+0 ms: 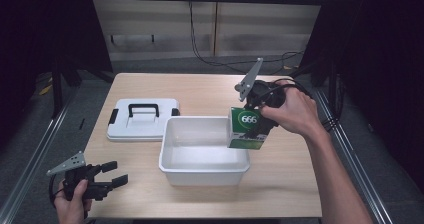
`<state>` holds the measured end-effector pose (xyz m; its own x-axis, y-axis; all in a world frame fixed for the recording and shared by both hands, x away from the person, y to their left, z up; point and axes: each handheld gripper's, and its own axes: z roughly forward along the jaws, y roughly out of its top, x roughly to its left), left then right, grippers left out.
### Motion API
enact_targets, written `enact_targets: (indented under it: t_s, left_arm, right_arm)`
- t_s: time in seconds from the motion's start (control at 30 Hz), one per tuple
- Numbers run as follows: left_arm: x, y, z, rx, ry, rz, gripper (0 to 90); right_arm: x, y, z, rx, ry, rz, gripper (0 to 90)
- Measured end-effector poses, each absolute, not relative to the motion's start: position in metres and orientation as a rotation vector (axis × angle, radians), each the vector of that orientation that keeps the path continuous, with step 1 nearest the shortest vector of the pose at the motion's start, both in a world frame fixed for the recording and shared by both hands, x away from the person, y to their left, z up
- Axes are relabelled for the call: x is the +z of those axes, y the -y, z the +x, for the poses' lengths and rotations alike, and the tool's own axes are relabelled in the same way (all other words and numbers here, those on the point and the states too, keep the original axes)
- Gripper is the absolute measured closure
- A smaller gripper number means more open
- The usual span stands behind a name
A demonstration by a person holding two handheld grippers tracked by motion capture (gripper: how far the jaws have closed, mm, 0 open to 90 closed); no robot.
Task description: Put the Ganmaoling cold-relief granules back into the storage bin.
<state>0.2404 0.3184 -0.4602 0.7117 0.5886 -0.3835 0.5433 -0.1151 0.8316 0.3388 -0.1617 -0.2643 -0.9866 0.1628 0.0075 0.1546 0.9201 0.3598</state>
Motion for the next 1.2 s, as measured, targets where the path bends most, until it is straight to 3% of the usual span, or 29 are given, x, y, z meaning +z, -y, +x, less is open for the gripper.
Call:
enact_targets:
  t_s: [1.2]
  left_arm:
    - [-0.46,-0.318,0.242,0.044,-0.895,1.762,17.9]
  right_arm:
    - [-0.305,0.107,0.355,0.414,-3.115,0.174,15.3]
